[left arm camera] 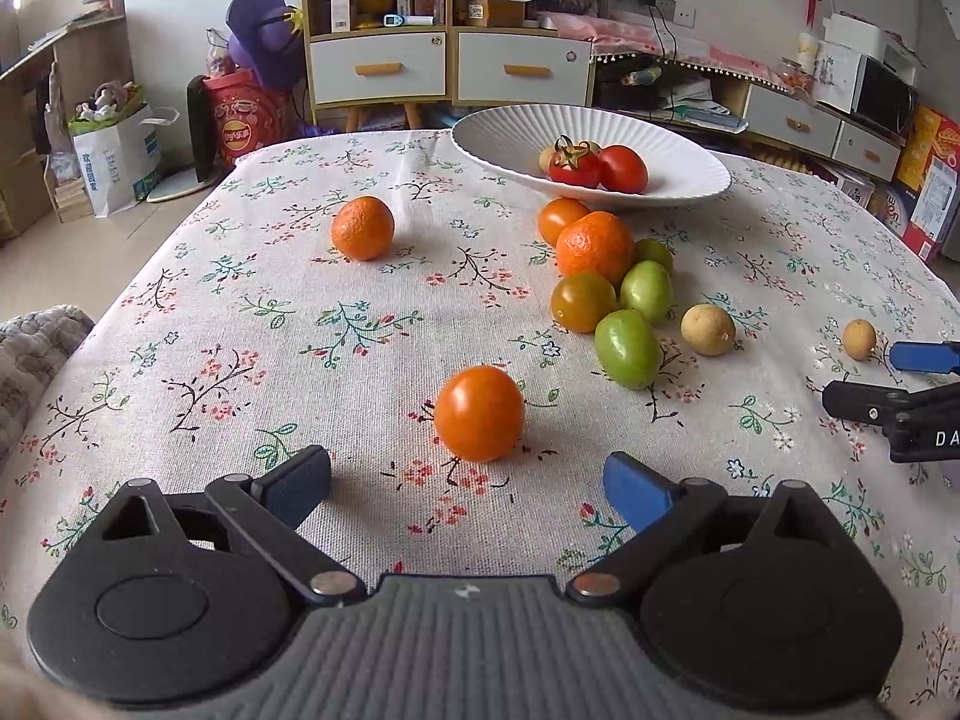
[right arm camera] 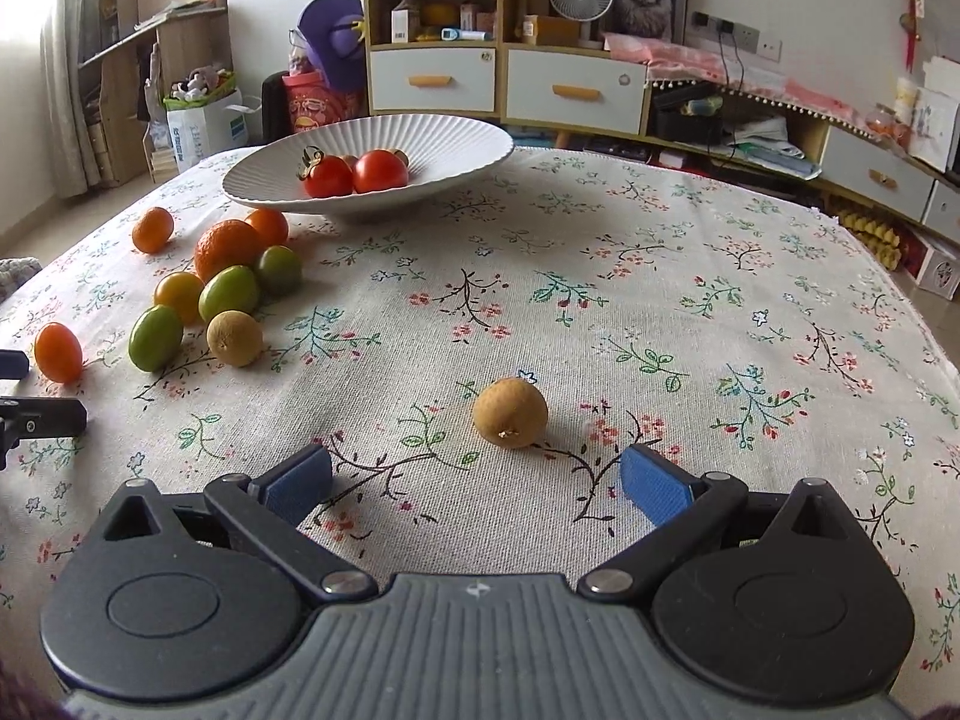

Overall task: Organize fruits
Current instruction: 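Close the left tool on an orange tomato while the right tool grasps a brown kiwi, then carry the orange tomato and the kiwi over the white bowl with both tools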

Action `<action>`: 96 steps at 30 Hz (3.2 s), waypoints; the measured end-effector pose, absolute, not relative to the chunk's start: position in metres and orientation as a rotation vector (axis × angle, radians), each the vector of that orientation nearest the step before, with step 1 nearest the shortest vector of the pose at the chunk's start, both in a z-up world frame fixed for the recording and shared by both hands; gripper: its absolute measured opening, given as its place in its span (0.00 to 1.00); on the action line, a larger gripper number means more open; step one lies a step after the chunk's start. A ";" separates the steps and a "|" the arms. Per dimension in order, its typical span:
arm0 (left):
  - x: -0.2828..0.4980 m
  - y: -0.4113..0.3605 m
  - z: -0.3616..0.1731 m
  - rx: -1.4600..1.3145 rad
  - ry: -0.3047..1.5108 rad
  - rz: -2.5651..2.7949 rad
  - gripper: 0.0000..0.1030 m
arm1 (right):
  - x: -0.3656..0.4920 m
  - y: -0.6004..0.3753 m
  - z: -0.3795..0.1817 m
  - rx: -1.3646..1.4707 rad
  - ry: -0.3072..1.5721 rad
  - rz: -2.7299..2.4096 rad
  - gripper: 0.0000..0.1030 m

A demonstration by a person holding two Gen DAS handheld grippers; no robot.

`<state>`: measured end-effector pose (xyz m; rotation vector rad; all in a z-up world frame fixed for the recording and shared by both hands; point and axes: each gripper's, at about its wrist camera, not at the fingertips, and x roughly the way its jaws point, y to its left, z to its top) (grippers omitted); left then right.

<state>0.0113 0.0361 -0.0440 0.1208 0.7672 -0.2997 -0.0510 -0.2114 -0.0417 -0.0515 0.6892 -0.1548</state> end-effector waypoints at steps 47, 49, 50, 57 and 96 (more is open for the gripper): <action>0.031 0.033 -0.030 0.063 0.794 -0.289 0.23 | -0.039 -0.195 -0.024 -0.079 0.638 -0.096 0.22; 0.032 0.032 -0.027 0.059 0.791 -0.290 0.23 | -0.037 -0.192 -0.021 -0.076 0.636 -0.087 0.22; 0.032 0.031 -0.026 0.059 0.790 -0.293 0.23 | -0.035 -0.190 -0.019 -0.072 0.636 -0.080 0.22; 0.038 0.018 -0.018 0.062 0.785 -0.325 0.23 | -0.023 -0.178 -0.008 -0.056 0.635 -0.044 0.22; 0.129 -0.054 0.002 0.004 0.760 -0.461 0.23 | 0.052 -0.195 0.015 -0.087 0.621 0.088 0.22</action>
